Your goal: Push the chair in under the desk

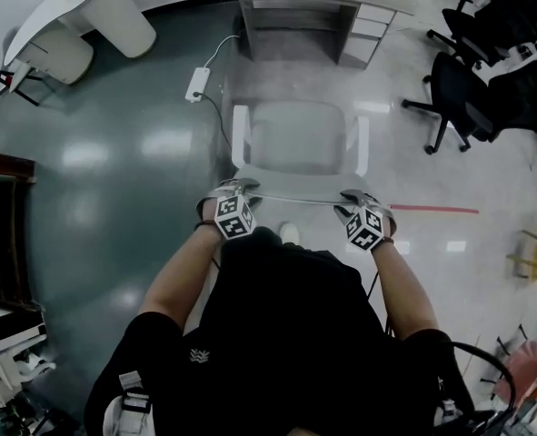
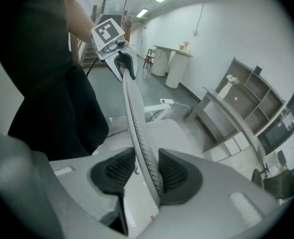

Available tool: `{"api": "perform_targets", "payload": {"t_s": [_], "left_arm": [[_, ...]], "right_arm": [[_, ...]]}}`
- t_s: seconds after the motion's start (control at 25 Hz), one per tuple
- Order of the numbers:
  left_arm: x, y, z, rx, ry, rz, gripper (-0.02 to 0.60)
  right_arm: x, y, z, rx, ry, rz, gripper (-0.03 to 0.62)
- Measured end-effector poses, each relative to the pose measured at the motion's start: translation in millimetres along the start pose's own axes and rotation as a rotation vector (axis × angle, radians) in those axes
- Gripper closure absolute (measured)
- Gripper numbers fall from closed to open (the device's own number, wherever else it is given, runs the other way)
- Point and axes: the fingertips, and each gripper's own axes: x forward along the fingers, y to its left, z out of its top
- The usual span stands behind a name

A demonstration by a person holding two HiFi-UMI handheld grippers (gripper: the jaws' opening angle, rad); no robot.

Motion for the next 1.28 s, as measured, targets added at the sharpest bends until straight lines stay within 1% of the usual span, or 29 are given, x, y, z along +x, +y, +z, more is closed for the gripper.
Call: {"api": "perform_targets", "payload": {"t_s": [0.12,0.24,0.48,0.8,1.04,1.28], "left_arm": [[6.6,28.4,-8.2,-0.031,0.013,0.004,0.425],[12.0,57.2,-15.8,-0.039,0.022,-0.005,0.423],[27.7,113.1,-16.5,-0.027,0.007,-0.004,0.423],[53.7,191.0,-9.5,0.012,-0.018,-0.005,0.426],[69.4,244.6,-5.6,-0.003,-0.021,-0.013,0.426],[85.5,292.9,-1.0,0.004,-0.019,-0.025,0.428]], "right_arm": [[13.3,-16.9,11.6,0.005,-0.003,-0.009,0.447],[26.7,-36.4,25.0,0.002,-0.002,-0.016,0.450],[48.7,-85.9,40.0,0.001,0.015,-0.031,0.450],[78.6,-164.3,53.3,0.027,0.071,-0.010,0.450],[96.4,-217.7,66.1,0.026,0.102,-0.007,0.450],[113.4,-264.8,73.5,0.043,0.119,-0.016,0.447]]}}
